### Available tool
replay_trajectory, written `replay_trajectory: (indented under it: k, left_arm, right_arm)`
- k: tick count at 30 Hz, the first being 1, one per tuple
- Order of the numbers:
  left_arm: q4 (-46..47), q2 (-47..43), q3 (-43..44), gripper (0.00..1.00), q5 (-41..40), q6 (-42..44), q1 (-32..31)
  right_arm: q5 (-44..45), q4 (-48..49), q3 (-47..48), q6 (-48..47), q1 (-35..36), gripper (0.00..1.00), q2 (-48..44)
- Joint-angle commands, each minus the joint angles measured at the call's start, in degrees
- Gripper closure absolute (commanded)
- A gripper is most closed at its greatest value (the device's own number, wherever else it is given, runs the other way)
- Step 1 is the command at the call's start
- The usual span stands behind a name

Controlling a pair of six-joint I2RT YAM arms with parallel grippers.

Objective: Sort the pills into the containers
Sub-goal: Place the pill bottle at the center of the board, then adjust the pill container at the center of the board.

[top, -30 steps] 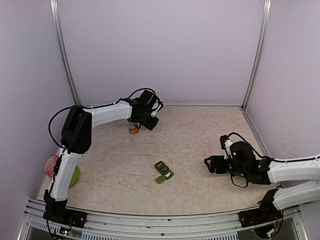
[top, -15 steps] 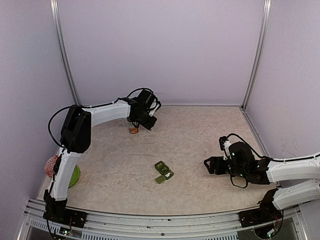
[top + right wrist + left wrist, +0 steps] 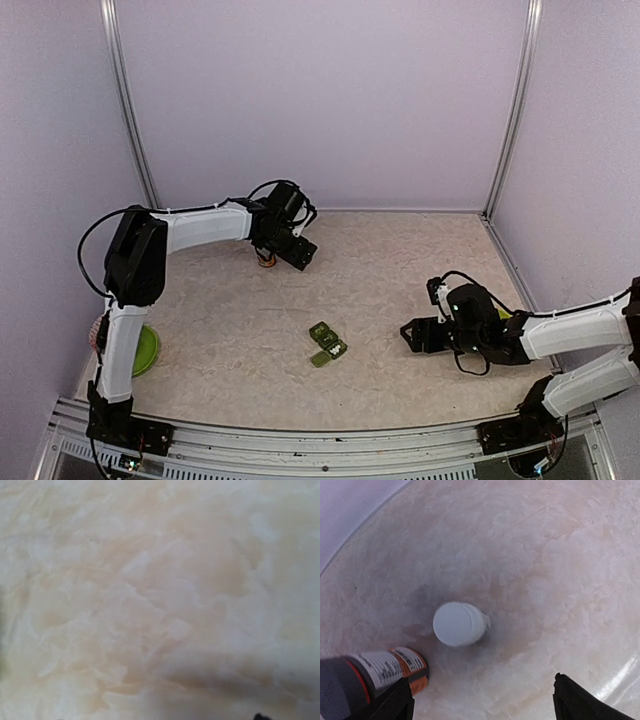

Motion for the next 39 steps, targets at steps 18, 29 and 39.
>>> replay_trajectory:
  k: [18, 29, 39]
  left_arm:
    - [19.0, -28.4, -45.2, 0.01, -1.5, -19.9, -15.2]
    - [16.9, -24.8, -46.2, 0.01, -1.2, -20.2, -17.0]
    - [18.4, -20.6, -42.6, 0.01, -0.5, -19.7, -17.2]
  right_arm:
    - [-6.4, 2.6, 10.3, -7.0, 2.0, 0.0, 12.0]
    - [-4.5, 0.7, 12.3, -8.8, 3.7, 0.0, 14.3]
    - [-4.6, 1.0, 12.1, -8.3, 4.1, 0.0, 14.8]
